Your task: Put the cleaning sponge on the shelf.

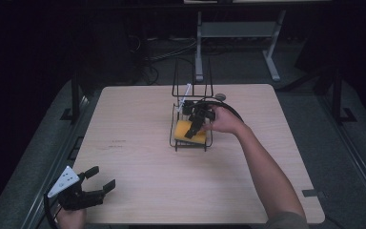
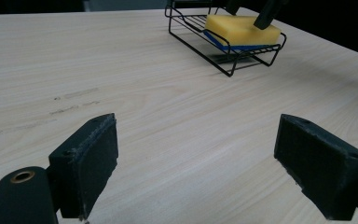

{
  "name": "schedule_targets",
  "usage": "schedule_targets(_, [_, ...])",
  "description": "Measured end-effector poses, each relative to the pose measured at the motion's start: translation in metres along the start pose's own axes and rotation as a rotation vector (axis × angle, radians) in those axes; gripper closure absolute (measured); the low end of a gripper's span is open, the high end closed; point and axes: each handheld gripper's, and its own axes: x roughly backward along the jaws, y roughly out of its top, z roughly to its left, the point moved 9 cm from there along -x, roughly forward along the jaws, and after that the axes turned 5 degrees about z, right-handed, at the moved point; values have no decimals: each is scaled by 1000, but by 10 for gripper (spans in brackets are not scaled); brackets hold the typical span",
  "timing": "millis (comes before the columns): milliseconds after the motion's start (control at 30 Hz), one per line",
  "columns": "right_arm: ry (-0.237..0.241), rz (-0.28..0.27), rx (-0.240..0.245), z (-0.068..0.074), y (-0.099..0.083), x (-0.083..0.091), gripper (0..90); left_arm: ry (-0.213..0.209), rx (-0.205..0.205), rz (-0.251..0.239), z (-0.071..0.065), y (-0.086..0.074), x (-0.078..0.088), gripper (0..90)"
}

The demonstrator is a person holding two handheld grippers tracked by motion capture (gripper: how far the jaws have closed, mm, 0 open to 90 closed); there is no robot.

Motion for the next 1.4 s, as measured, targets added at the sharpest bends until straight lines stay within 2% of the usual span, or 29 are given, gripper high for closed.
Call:
schedule_targets(500, [18, 1, 44, 21, 8, 6, 179, -3, -2, 1, -1, 0, 0, 129])
schedule_targets(633, [15, 17, 58, 25, 8, 5, 179, -3, -2, 1, -2, 0, 0, 128])
schedule_targets(833, [30, 11, 54, 32, 8, 2, 183, -4, -4, 3, -2, 0, -1, 128])
schedule_targets(933, [22, 3, 52, 34, 7, 1, 184, -7, -6, 4, -3, 0, -1, 128])
schedule_targets(1033, [16, 17, 44, 37, 5, 1, 183, -7, -6, 1, -3, 0, -1, 128])
schedule_targets(1200, [0, 13, 59, 39, 7, 4, 183, -10, -8, 2, -4, 0, -1, 128])
schedule_targets(1400, [16, 5, 55, 45, 6, 3, 184, -9, -5, 1, -4, 0, 0, 128])
